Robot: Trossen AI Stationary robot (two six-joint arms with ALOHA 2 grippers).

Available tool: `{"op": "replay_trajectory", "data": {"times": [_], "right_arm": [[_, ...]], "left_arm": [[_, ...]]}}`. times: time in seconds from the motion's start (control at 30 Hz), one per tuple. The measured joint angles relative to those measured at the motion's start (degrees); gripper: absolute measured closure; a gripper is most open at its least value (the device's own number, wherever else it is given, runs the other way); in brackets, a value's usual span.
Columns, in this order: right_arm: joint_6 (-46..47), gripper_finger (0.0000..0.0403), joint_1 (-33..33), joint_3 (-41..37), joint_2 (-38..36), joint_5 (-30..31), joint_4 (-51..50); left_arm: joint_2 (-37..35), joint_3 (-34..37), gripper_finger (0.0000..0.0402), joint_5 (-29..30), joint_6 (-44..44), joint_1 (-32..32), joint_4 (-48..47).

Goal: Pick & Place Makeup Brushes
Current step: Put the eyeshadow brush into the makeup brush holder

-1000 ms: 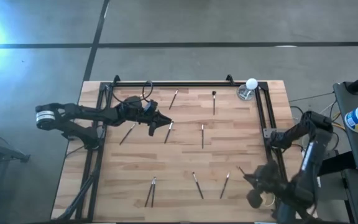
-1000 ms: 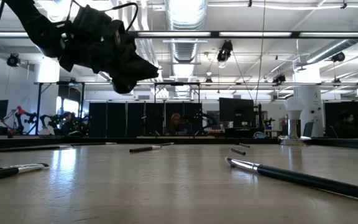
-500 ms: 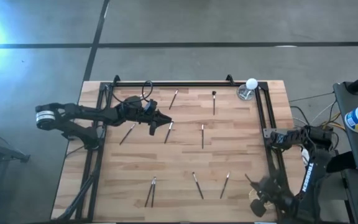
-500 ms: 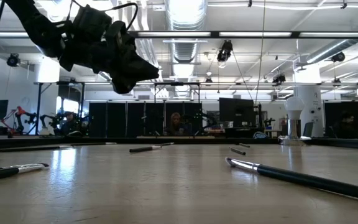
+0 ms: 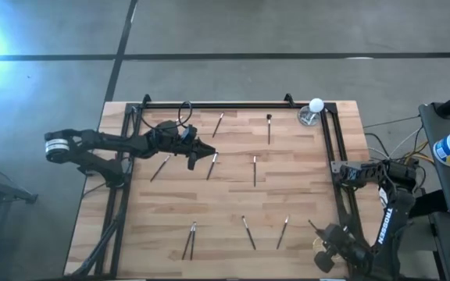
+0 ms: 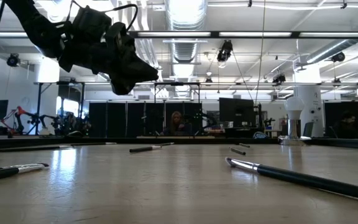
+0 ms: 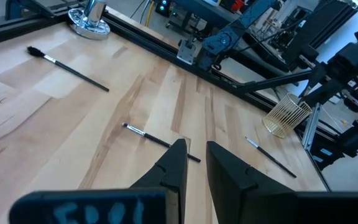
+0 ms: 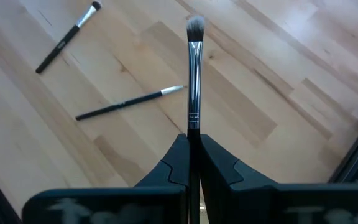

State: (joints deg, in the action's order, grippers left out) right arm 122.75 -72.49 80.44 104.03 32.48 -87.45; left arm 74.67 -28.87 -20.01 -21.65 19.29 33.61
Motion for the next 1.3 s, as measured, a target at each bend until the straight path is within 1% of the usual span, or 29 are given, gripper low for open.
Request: {"op": "replay_trajectory", "data": {"times": [0.17,0.43,0.67,0.8,1.0,1.17,1.3], "right_arm": [[-1.2,0.0387,0.0,0.0,0.0,-1.3,2.0],[-1.3,0.0350,0.3,0.0,0.0,-3.2,2.4],[-1.9,0.0346,0.3,0.3,0.0,-4.6,2.8],[-2.8,0.0354,0.3,0.4,0.0,-6.9,3.7],[-3.3,0.0389,0.4,0.2,0.0,-8.2,4.8],[-1.4,0.0394,3.5,0.3,-1.0,-10.6,4.7],[-2.6,0.0379,9.5,0.9,-2.4,-10.7,5.3]], "left_arm": [[0.0,0.0,0.0349,0.0,0.0,0.0,0.0],[0.0,0.0,0.0349,0.0,0.0,0.0,-0.1],[0.0,0.0,0.0349,0.0,0.0,0.0,-0.1],[0.0,0.0,0.0349,0.0,0.2,0.0,-0.1],[0.0,0.0,0.0349,0.0,0.2,0.0,-0.2],[0.0,0.0,0.0349,-0.4,0.2,0.0,-0.2],[0.0,0.0,0.0349,-0.5,0.2,0.0,-0.2]]}}
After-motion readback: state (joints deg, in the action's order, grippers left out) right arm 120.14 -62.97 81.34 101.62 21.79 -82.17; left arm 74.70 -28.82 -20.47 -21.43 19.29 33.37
